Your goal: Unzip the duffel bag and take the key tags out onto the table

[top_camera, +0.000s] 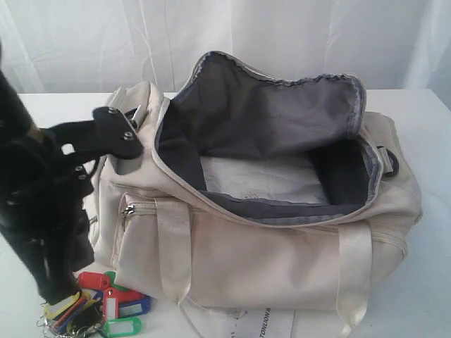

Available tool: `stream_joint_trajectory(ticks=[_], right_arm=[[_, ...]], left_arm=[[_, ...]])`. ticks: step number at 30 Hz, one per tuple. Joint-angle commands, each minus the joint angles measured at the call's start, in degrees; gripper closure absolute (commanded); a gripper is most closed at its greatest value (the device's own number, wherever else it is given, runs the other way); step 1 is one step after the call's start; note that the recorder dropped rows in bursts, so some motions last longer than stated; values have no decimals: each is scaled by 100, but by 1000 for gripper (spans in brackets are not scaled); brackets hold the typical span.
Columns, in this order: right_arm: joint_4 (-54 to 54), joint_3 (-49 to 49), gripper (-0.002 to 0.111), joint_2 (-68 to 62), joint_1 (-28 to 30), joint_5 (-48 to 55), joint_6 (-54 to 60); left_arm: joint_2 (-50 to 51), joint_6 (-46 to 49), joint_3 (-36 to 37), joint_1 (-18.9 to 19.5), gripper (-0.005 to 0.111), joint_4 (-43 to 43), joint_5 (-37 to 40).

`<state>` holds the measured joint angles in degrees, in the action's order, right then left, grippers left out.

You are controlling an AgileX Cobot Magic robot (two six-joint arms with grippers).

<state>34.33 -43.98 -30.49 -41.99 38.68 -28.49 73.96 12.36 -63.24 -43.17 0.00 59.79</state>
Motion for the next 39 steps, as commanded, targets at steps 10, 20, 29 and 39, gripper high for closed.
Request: stream_joint_trajectory(ticks=[10,20,29,39], right_arm=[[-5,20,108,13,-26,-131,-21],[118,661,108,13,-26,-1105,-21],[102,721,108,13,-26,-1010,-21],[102,721,108,13,-26,-1010,-21]], left_arm=[[-2860,-1366,105,22,107,0,-231],[-3631,-1405,661,22,107,1142,-1614],[-3619,-1381,661,22,107,1076,-1638],[-3619,-1367,661,22,107,1076,-1638]])
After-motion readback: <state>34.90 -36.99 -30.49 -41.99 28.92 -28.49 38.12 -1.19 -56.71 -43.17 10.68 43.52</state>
